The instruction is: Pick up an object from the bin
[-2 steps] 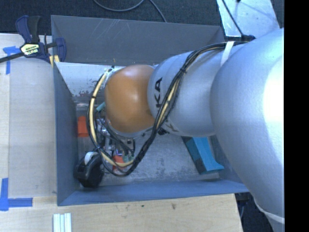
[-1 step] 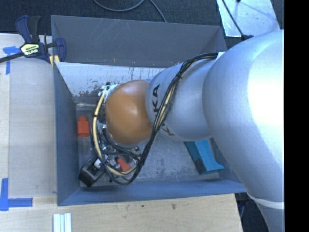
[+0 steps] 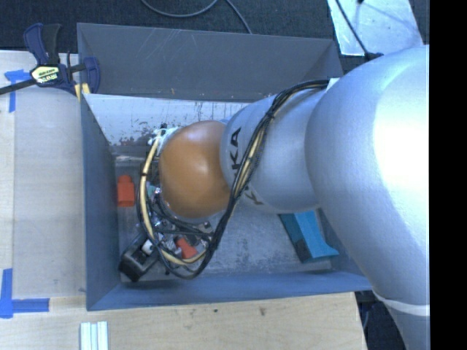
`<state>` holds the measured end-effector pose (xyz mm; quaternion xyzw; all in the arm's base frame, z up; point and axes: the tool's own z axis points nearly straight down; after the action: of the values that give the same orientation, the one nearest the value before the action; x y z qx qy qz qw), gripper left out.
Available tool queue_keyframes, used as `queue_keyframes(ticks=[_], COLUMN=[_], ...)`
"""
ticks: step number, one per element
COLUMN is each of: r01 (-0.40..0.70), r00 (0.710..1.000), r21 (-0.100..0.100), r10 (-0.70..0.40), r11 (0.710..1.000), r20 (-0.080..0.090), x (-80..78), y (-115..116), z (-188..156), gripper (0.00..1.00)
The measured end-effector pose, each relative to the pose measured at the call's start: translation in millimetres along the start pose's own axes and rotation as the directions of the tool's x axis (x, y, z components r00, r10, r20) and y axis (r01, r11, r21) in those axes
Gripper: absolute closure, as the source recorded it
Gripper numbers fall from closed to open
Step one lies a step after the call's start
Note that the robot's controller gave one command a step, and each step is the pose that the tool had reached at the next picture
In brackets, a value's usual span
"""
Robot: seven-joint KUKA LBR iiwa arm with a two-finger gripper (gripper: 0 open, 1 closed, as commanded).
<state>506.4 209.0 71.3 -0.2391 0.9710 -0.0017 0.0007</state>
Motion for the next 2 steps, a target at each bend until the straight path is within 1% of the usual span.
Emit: queue_keyframes(ticks=[1,2], r01=[0.004,0.002], r00=[1.000,1.000], r21=[-0.001,0.000], r10=[-0.004,-0.002], r11=[1.000,1.000], r20=[-0.012,0.003], x=[8.1,5.9], y=[2,0], z=[-47,-82], gripper=[1.00,1.00])
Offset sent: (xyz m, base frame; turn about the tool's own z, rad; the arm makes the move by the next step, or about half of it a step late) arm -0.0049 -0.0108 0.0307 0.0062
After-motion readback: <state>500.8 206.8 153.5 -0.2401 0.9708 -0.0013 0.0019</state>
